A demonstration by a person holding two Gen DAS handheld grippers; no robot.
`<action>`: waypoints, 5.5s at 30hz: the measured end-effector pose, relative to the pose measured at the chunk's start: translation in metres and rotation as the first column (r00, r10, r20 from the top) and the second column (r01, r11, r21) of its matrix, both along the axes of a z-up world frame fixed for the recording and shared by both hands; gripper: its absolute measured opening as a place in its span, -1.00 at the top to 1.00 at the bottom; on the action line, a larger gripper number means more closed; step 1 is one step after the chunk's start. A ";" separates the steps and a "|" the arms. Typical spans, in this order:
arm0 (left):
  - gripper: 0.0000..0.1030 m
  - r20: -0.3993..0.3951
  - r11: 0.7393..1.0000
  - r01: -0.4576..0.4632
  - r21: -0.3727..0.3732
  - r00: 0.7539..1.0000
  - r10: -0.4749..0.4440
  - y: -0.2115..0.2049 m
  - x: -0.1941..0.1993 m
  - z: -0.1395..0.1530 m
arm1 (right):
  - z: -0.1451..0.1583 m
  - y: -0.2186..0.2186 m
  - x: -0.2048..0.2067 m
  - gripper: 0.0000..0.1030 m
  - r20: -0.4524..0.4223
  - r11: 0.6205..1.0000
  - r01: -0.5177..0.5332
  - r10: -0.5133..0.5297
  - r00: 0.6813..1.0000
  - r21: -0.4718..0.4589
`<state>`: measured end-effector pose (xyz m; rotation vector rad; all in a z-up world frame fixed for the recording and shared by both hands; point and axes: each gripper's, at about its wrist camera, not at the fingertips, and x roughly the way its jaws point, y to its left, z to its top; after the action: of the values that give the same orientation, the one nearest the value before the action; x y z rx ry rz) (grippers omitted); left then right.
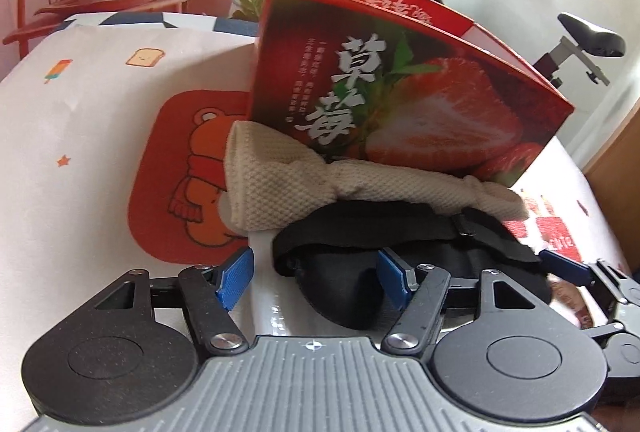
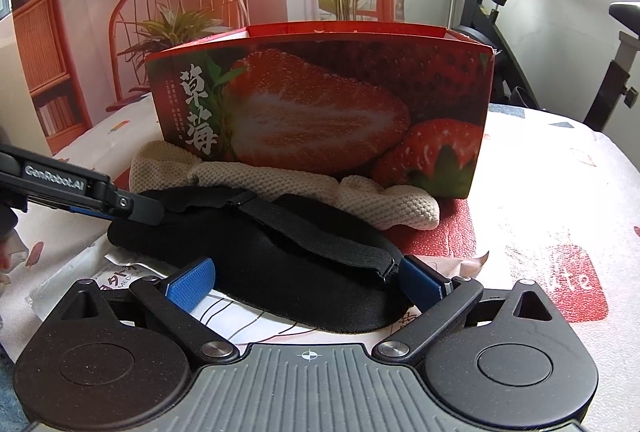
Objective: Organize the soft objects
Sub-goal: 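Close both tools on the black mask's strap, then lift the black mask with both tools over the red box and release, then move both tools down to the white surgical mask bag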
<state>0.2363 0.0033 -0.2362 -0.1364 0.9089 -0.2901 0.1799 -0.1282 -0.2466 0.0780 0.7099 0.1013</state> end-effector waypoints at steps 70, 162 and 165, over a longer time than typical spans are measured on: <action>0.88 0.308 0.994 -0.097 0.042 0.948 0.079 0.002 -0.035 0.066 | 0.007 -0.020 0.013 -0.20 -0.062 0.991 0.119 -0.122 0.991 -0.059; -1.00 0.181 0.994 0.070 0.086 0.980 -0.084 -0.001 0.018 0.100 | 0.092 -0.042 0.053 -0.99 0.035 0.989 0.123 -0.126 0.991 0.086; -1.00 0.138 0.995 0.071 0.074 0.987 -0.081 0.006 0.002 0.082 | 0.076 -0.035 0.034 -0.99 -0.011 0.990 0.119 -0.119 0.993 0.080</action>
<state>0.2382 0.0088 -0.1544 -0.0175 0.7840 -0.3348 0.2136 -0.1634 -0.1705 0.1973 0.7058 0.0150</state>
